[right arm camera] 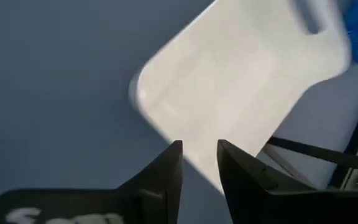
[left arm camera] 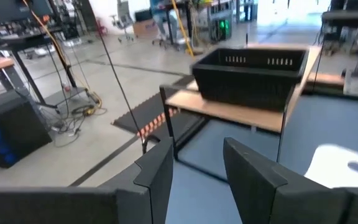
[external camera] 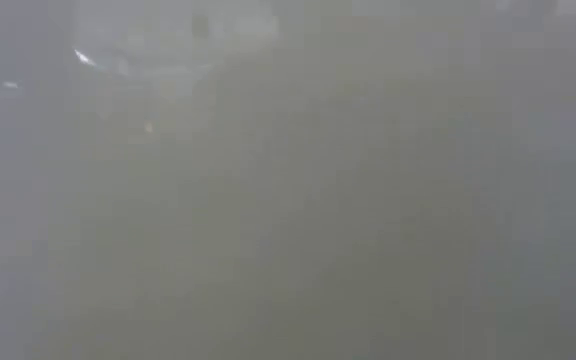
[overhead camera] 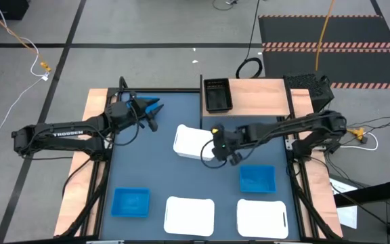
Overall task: Stack baskets on shelf by color
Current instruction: Put the top white bin into the shelf
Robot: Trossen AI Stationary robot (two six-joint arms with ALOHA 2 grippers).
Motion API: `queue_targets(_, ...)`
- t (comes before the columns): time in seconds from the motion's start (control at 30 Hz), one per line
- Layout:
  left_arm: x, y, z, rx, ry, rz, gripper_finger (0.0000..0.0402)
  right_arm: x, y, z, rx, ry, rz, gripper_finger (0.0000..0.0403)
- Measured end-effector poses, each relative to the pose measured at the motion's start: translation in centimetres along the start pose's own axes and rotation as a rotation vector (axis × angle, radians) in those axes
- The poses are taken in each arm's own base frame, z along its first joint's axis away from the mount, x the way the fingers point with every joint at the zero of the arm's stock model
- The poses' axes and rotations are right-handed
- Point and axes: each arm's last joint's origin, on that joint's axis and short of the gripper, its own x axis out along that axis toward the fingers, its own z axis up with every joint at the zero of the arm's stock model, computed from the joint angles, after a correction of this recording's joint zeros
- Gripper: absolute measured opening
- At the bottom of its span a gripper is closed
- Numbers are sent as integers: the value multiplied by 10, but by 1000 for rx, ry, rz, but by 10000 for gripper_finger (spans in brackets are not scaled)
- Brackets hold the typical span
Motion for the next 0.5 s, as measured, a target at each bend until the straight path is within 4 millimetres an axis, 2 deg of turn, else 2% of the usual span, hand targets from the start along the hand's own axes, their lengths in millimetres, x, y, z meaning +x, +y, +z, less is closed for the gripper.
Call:
queue_targets(0.13, 0, 0, -5, 24, 53, -2, 145, 13, 4, -3, -197, 100, 17, 93)
queue_targets(0.27, 0, 0, -6, 28, 60, -1, 145, 23, 3, -5, -336, 120, 30, 93)
queue_targets(0.5, 0, 0, -7, 10, 70, -2, 145, 45, -4, -12, -394, 159, 59, 92)
